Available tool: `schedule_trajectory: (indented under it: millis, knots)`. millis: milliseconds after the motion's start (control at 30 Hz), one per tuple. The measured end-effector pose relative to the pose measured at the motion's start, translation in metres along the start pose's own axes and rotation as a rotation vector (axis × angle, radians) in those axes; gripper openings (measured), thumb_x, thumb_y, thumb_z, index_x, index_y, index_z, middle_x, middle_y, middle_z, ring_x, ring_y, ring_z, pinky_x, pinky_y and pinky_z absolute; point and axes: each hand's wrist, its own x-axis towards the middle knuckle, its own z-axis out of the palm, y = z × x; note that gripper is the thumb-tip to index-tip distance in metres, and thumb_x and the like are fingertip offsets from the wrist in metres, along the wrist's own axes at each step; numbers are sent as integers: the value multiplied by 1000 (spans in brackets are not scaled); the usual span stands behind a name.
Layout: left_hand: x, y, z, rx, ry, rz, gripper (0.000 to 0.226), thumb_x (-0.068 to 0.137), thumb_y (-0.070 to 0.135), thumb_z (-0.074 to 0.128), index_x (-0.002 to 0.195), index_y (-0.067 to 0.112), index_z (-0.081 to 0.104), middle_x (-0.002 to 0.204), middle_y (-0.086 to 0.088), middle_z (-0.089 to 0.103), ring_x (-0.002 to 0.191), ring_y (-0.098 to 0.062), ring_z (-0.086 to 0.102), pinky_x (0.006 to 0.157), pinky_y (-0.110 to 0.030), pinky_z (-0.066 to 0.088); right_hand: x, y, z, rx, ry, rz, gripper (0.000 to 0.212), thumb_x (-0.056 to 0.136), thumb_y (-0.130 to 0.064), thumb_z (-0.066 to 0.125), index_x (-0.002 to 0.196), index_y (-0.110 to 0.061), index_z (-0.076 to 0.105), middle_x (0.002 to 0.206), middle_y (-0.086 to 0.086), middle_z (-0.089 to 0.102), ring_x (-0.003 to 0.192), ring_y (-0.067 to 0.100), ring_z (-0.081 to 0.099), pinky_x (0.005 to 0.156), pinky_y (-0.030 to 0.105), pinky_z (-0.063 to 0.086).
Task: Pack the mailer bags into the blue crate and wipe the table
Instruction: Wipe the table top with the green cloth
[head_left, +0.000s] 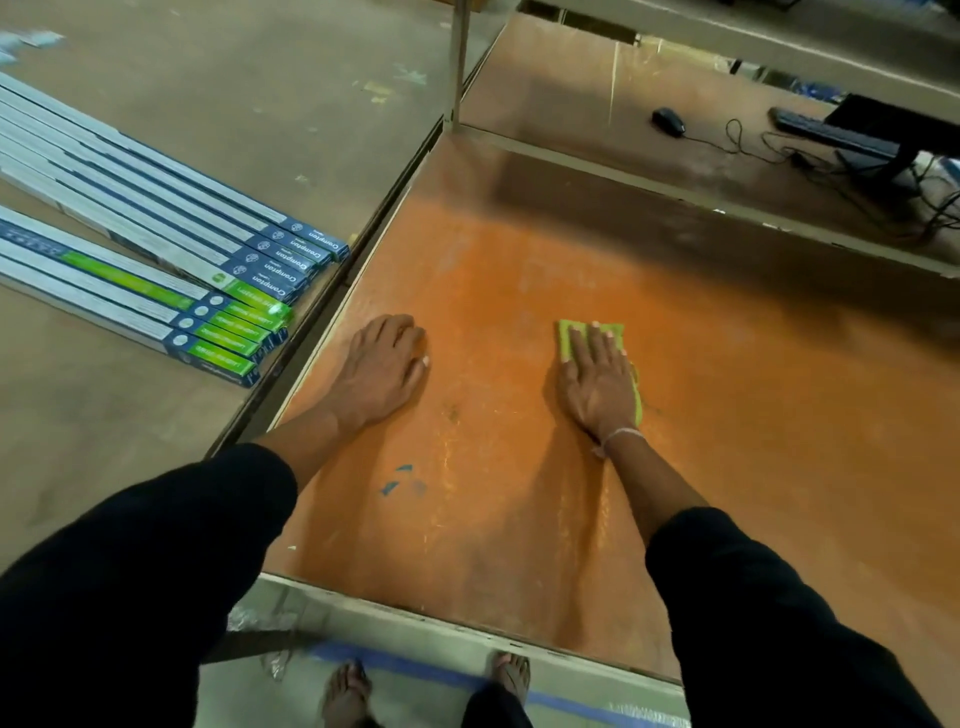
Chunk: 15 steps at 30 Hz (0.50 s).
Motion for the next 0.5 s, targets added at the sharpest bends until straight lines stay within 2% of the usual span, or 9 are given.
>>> schedule_trajectory:
  millis: [67,100,133,233,300,367,500]
  knots:
    - [-1,0,1,-9,16,-6,45,101,42,38,134,14,50,142,-10,47,135,-29,40,110,-49,37,-4,-5,-2,7,13,176,71,99,-51,6,162,-21,15,169,10,10,157,31,7,126,48,10]
    - [-1,0,2,-12,23,-11,45,101,43,37,133,15,51,141,-9,47,134,-29,41,110,-49,37,-10,-17,-2,14,19,184,71,99,-51,7,162,-20,15,169,10,10,156,31,7,126,48,10]
    - [-1,0,3,-17,27,-15,46,100,44,35,132,15,52,141,-9,48,134,-28,41,109,-49,37,-19,-33,0,18,21,130,69,100,-50,8,162,-21,14,170,9,9,157,31,6,127,47,9]
    - [0,-3,5,-34,35,-14,47,99,46,34,131,17,52,140,-8,48,132,-28,42,107,-49,37,-56,-75,7,46,-17,-194,61,106,-49,16,162,-27,13,170,1,3,157,23,-1,127,42,3]
    - [0,-6,6,-39,35,-12,46,100,46,35,131,18,52,140,-7,48,133,-28,42,107,-49,38,-73,-77,5,37,-49,-310,58,107,-48,19,162,-31,12,170,-3,1,157,19,-3,127,40,0]
    - [0,-7,7,-36,41,-7,42,100,44,39,130,18,53,141,-7,48,133,-27,42,108,-48,38,-76,-53,4,22,-5,-212,58,107,-47,23,162,-30,16,170,-2,6,157,21,3,127,43,6]
    - [0,-6,8,-32,77,-15,38,99,39,48,128,16,57,139,-9,52,130,-28,43,105,-48,37,-73,-14,-4,21,26,237,69,100,-53,12,162,-23,18,169,7,11,157,30,8,126,48,11]
